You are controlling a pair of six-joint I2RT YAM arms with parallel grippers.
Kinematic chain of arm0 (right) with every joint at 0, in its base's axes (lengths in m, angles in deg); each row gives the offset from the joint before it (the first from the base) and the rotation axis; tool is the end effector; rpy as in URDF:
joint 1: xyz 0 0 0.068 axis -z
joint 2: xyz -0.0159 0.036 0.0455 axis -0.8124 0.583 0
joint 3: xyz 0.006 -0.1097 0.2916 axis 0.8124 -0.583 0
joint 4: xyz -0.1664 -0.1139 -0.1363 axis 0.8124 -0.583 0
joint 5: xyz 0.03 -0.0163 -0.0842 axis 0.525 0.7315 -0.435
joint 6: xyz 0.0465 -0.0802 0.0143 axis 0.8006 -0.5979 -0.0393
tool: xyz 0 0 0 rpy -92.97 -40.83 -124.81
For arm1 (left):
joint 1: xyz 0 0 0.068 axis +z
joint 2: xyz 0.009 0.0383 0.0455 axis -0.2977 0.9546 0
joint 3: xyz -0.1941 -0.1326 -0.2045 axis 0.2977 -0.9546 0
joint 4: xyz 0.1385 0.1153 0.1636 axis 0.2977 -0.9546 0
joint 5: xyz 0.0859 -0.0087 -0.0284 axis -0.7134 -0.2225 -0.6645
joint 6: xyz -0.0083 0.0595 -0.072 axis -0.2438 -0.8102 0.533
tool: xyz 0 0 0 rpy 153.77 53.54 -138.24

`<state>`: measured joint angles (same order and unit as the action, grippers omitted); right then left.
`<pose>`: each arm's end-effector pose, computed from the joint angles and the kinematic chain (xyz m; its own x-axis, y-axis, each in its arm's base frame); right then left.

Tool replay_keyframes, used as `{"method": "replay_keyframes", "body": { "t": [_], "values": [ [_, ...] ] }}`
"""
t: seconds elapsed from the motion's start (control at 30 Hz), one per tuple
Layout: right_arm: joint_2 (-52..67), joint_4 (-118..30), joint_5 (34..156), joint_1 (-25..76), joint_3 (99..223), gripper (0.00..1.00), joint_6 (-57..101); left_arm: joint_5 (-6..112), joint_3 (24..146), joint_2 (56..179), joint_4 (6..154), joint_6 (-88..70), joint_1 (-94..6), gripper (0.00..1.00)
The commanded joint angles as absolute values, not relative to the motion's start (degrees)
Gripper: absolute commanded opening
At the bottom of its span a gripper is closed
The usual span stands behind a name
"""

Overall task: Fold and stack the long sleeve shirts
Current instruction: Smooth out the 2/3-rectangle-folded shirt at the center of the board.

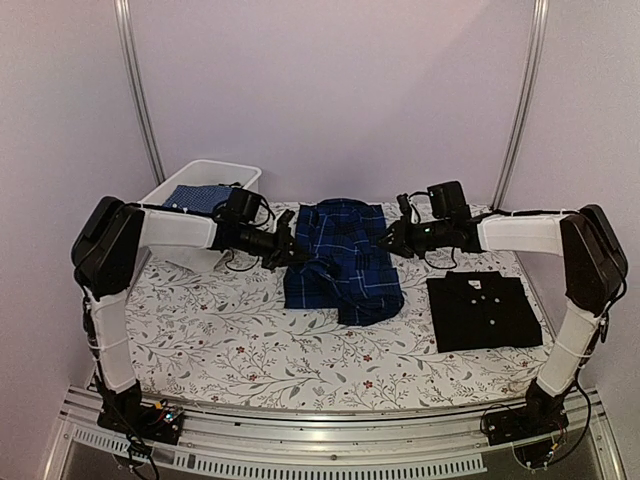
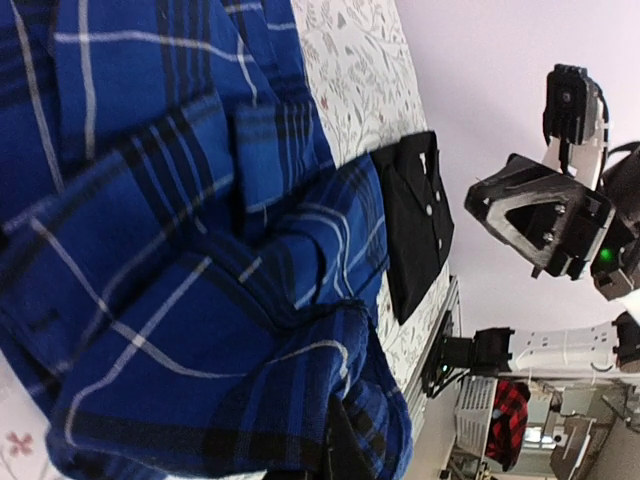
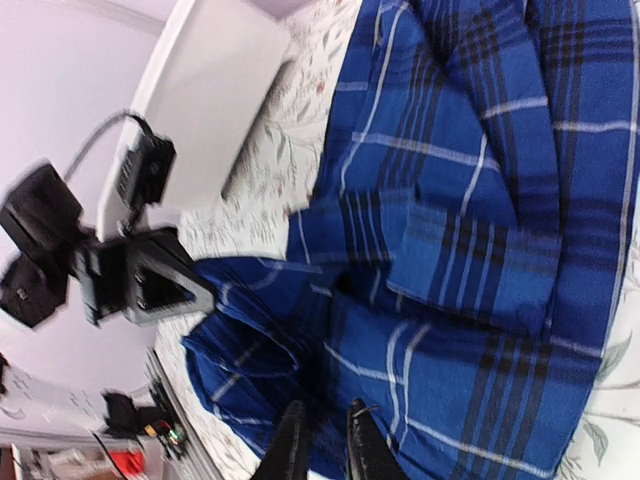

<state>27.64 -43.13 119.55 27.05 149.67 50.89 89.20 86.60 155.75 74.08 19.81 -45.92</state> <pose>0.3456 0.2288 0.2357 -0.8808 0.1040 -0.4620 -0.3086 0.6141 0.7265 0.3671 -0.2678 0.2026 -0.9692 0.0084 -0.2460 0.2168 0.5022 -0.8371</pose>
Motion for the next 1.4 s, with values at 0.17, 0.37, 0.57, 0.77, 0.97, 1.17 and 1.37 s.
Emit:
{"method": "replay_keyframes", "body": {
  "t": [0.17, 0.37, 0.57, 0.77, 0.97, 1.17, 1.37],
  "values": [
    [38.5, -52.4, 115.8, 29.7, 164.2, 0.55, 44.5, 89.4, 100.5, 170.2, 81.8, 28.5, -40.6, 0.25],
    [28.7, -53.0, 109.6, 27.0, 153.1, 0.78, 37.6, 89.1, 101.1, 171.0, 82.2, 29.0, -40.5, 0.23],
    [20.5, -49.3, 101.4, 22.1, 139.0, 0.79, 34.0, 89.3, 100.9, 170.8, 82.3, 29.1, -40.5, 0.22],
    [17.2, -42.0, 102.0, 21.3, 130.4, 0.74, 36.8, 89.5, 101.0, 170.6, 81.6, 28.7, -40.5, 0.2],
    [20.7, -39.7, 102.5, 19.9, 130.8, 0.63, 38.1, 89.6, 100.9, 170.3, 81.0, 28.2, -40.7, 0.2],
    [23.6, -41.0, 102.7, 19.4, 133.5, 0.4, 38.9, 89.6, 100.9, 170.1, 80.9, 28.0, -40.8, 0.15],
    [23.6, -45.7, 102.1, 19.5, 138.1, 0.08, 39.5, 89.7, 100.8, 169.8, 80.8, 27.6, -40.9, 0.0]
  ]
}}
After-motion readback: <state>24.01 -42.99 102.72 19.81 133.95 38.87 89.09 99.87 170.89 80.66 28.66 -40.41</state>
